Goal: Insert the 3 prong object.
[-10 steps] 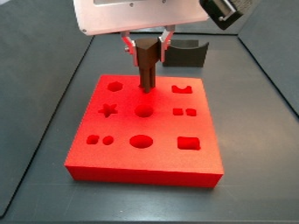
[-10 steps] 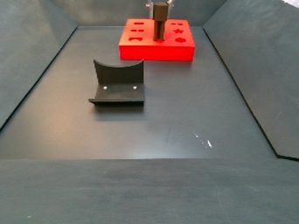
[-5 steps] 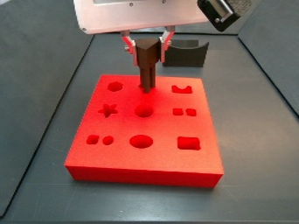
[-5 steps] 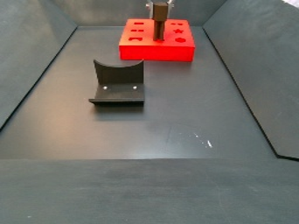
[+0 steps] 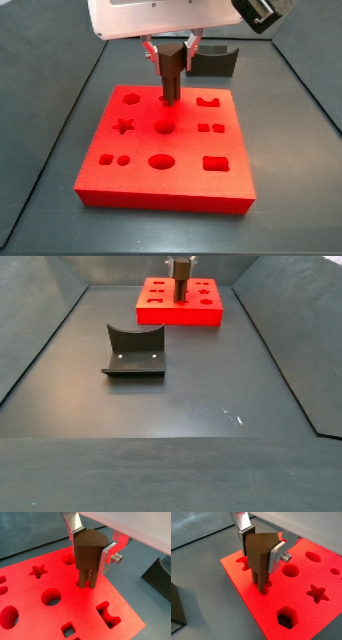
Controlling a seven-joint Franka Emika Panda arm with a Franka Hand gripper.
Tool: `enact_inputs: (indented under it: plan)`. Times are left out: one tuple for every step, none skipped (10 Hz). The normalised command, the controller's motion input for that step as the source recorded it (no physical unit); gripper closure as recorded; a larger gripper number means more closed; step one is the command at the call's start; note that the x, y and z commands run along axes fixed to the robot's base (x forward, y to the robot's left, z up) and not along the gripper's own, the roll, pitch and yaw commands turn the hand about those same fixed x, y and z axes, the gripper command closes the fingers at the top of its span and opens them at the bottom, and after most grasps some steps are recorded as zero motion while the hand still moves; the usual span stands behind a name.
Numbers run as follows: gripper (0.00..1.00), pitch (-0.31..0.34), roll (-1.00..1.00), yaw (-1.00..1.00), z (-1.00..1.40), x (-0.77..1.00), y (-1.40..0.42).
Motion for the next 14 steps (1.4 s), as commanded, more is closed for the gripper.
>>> enact_inputs:
  plan:
    - [1.0, -0.063, 0.0, 0.26, -0.26, -0.12, 0.0]
    - [1.0, -0.05, 0.0, 0.27, -0.28, -0.06, 0.0]
    - [1.0, -0.027, -0.01, 0.24, -0.27, 0.0, -0.05]
    - [1.0, -0.026, 0.0, 0.18, -0.31, 0.08, -0.08]
    - [1.0, -0.076, 0.0, 0.08, -0.54, 0.02, 0.0]
    - [1.0, -0.071, 0.03, 0.01, -0.78, 0.09, -0.01]
    - [1.0, -0.083, 0.19, 0.0, -0.91, 0.01, -0.08]
    - [1.0, -0.054, 0.27, 0.0, -0.79, 0.01, -0.06]
    - [1.0, -0.033, 0.27, 0.0, -0.79, 0.04, -0.09]
    - [1.0, 0.0, 0.27, 0.0, -0.82, 0.12, -0.13]
    - [1.0, 0.0, 0.24, 0.0, -0.77, 0.12, -0.12]
    - [1.0, 0.083, 0.13, 0.0, -0.7, 0.19, -0.08]
    - [1.0, 0.177, 0.05, 0.0, -0.52, 0.28, -0.01]
    - [1.0, 0.0, 0.0, 0.0, 0.0, 0.0, 0.0]
